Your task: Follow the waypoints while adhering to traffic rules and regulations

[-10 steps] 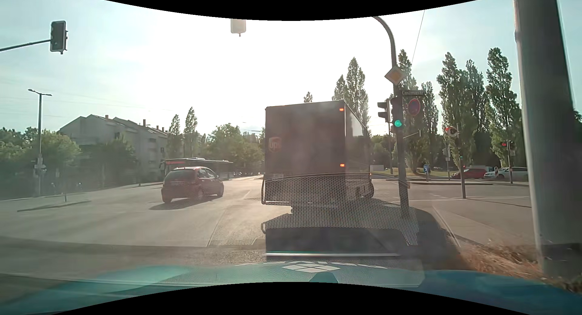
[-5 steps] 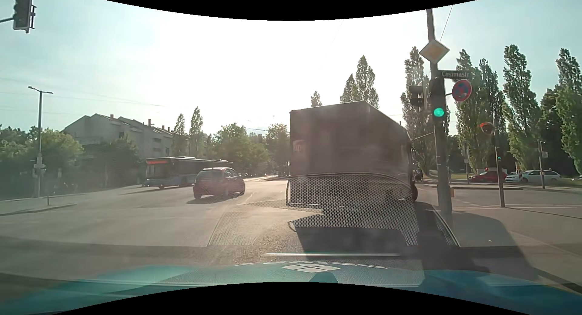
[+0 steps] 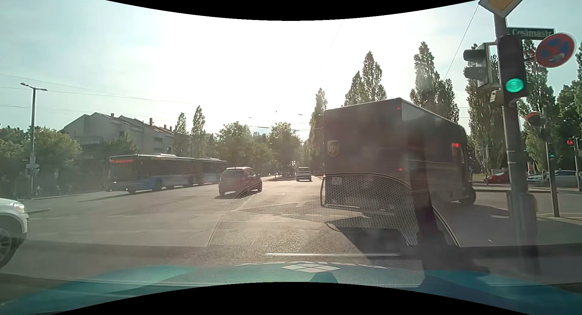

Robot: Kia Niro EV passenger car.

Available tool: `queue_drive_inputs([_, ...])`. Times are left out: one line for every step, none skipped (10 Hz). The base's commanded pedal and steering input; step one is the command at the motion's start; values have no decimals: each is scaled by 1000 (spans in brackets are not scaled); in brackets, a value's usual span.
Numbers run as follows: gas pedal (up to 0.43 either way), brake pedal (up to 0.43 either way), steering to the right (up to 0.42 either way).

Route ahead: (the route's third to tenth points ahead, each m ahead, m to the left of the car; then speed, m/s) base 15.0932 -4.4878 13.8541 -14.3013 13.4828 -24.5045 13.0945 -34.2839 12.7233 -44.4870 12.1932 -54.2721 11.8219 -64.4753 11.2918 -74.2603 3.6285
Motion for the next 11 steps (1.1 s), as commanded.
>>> queue_drive_inputs([0,0,-10])
queue_drive_inputs([0,0,6])
queue_drive_inputs([67,0,28])
queue_drive_inputs([110,0,53])
queue_drive_inputs([110,0,75])
queue_drive_inputs([110,0,88])
queue_drive_inputs([110,0,101])
queue_drive_inputs([110,0,112])
queue_drive_inputs([110,0,119])
queue_drive_inputs([98,0,128])
queue_drive_inputs([79,0,141])
